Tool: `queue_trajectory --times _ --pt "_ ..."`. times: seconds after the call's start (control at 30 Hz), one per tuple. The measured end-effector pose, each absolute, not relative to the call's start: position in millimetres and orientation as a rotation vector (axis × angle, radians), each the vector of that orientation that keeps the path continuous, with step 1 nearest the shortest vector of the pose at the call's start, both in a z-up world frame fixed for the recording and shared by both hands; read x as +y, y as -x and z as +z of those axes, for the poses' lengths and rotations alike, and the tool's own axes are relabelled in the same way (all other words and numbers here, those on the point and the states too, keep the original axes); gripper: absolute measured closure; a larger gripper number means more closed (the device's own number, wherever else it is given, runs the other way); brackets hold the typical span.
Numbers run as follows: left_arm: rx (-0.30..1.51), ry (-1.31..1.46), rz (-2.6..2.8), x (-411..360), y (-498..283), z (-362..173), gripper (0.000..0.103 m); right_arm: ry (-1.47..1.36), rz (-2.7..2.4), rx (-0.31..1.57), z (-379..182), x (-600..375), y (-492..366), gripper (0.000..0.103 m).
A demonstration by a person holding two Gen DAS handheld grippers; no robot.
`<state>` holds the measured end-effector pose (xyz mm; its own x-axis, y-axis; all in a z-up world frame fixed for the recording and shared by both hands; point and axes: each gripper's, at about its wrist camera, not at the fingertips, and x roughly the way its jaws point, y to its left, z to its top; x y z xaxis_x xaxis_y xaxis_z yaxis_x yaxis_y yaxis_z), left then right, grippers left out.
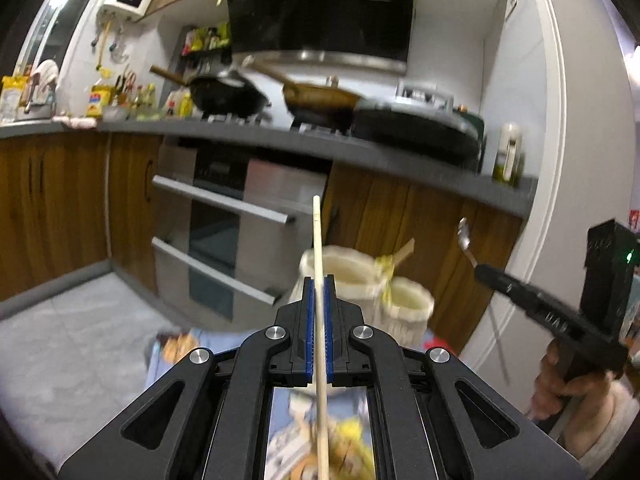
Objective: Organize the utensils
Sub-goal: 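Lift and lower the chopstick into the holder with the left tool while the right tool inserts the spoon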
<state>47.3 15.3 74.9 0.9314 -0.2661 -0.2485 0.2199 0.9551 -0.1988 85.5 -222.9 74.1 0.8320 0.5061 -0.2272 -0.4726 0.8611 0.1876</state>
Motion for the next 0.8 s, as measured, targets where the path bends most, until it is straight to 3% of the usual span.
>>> queue_trajectory --times 0.4,0.8 --pt "0.148 0.205 -0.254 -5 -143 112 0.098 -0.263 0.509 0.188 90 -221 -168 0.100" --pt "0.111 0.161 -0.202 -23 -189 96 0.098 -0.233 0.417 0.148 66 -212 -198 0.100"
